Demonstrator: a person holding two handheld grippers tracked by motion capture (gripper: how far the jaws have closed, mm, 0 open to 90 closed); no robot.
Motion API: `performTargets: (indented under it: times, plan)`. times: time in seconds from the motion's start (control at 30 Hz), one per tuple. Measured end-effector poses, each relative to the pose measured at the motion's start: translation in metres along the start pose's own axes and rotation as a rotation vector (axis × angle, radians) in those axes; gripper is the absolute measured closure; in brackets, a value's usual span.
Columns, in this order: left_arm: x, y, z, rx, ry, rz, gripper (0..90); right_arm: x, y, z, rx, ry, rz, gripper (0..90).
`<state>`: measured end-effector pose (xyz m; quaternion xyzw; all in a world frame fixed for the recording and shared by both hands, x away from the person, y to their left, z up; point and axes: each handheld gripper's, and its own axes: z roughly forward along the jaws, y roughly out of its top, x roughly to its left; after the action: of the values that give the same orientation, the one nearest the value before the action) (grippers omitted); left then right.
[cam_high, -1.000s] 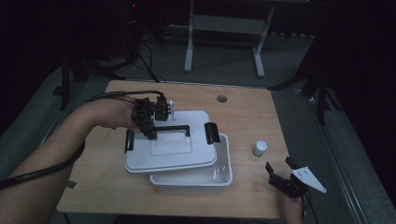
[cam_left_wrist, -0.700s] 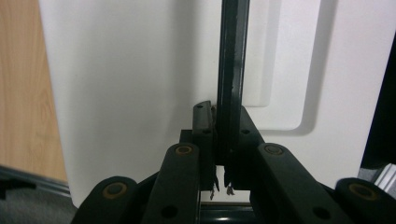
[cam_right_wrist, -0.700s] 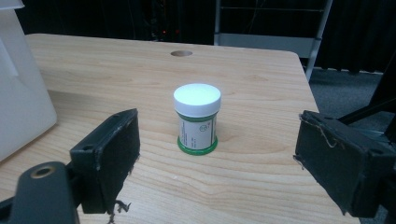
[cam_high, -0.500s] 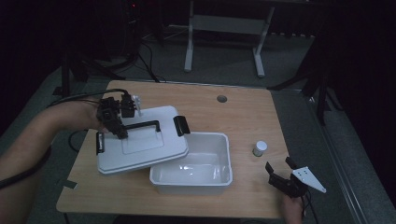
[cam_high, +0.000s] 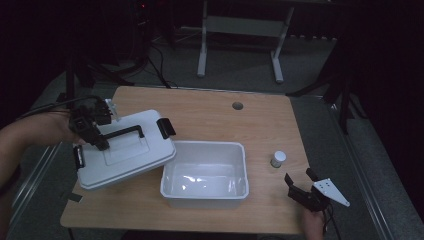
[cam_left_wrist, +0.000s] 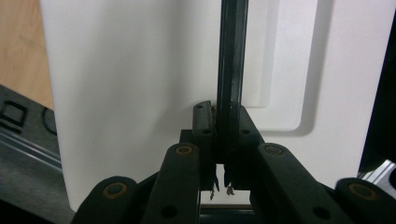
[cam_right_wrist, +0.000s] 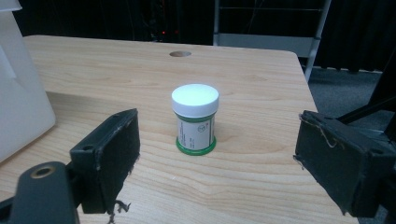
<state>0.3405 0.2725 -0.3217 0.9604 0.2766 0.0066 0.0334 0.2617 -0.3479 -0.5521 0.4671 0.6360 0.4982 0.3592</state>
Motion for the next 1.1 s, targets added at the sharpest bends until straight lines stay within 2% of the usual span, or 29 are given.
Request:
performTargets:
  times: [0.07,0.27,0.37,0.53,0.57,0.7,1.1]
  plan:
    - [0.004,-0.008,0.003,0.004,0.011,-0.027,83.4,0.000,0.000,0.000,0.001,-0.002,-0.004,13.4]
    - [0.018,-0.026,0.020,0.008,-0.004,-0.091,83.4,0.000,0.000,0.000,0.001,-0.002,0.000,13.4]
    - [0.023,-0.031,0.030,-0.001,-0.018,-0.110,83.4,0.000,0.000,0.001,0.003,-0.002,-0.001,13.4]
    - [0.030,-0.036,0.050,0.023,-0.019,-0.130,83.4,0.000,0.000,0.001,0.005,-0.004,0.002,13.4]
    - [0.030,-0.036,0.050,0.023,-0.019,-0.130,83.4,0.000,0.000,0.001,0.005,-0.004,0.002,13.4]
    - [0.036,-0.039,0.068,0.009,-0.022,-0.154,83.4,0.000,0.000,0.001,0.003,-0.003,0.000,13.4]
    - [0.048,-0.032,0.117,0.017,-0.061,-0.170,83.3,0.001,0.000,0.001,0.004,-0.003,-0.002,13.4]
